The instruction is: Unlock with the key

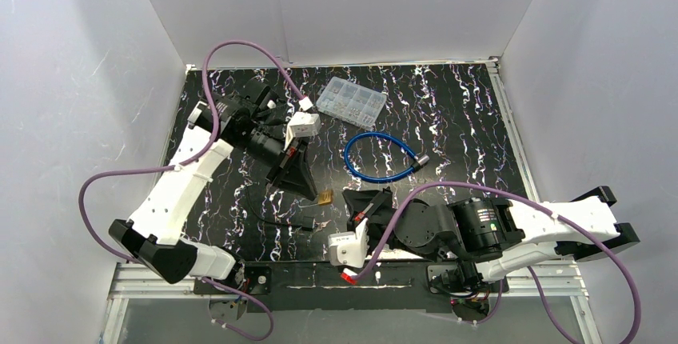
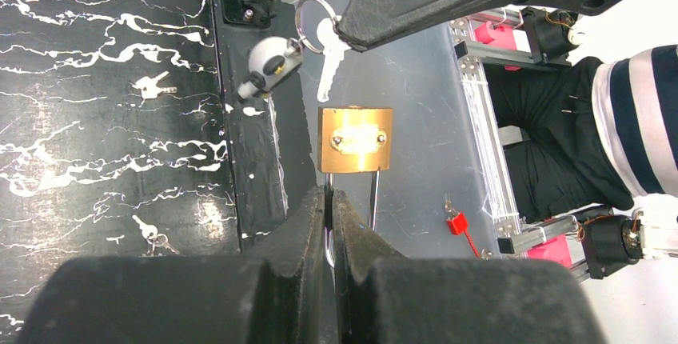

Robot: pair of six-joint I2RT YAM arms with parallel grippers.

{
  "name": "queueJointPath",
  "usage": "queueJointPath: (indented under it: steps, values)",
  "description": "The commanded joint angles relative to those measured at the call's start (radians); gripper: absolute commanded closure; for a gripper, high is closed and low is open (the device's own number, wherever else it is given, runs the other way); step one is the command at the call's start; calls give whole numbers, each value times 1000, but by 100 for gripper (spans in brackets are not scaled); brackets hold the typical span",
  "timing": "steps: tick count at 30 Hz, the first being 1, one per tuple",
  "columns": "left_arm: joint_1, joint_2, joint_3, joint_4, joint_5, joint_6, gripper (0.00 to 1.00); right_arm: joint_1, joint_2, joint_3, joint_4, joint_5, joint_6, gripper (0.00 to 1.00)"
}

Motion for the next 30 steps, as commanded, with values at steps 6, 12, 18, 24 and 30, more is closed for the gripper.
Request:
queueJointPath:
  steps: [6, 12, 18, 24, 30]
  values:
    - [3, 10, 49, -185, 54, -4, 100, 569, 4, 44, 49, -2, 2, 99]
    - [3, 6, 51, -185, 55, -4, 100, 569, 8, 42, 59, -14, 11, 99]
    - [3, 3, 53, -185, 56, -4, 100, 569, 13, 46, 53, -15, 12, 99]
    - [3, 10, 64, -186, 63, -10, 100, 569, 19, 57, 41, -19, 18, 99]
    - [3, 6, 52, -181, 56, -12, 100, 570, 24, 65, 33, -8, 19, 99]
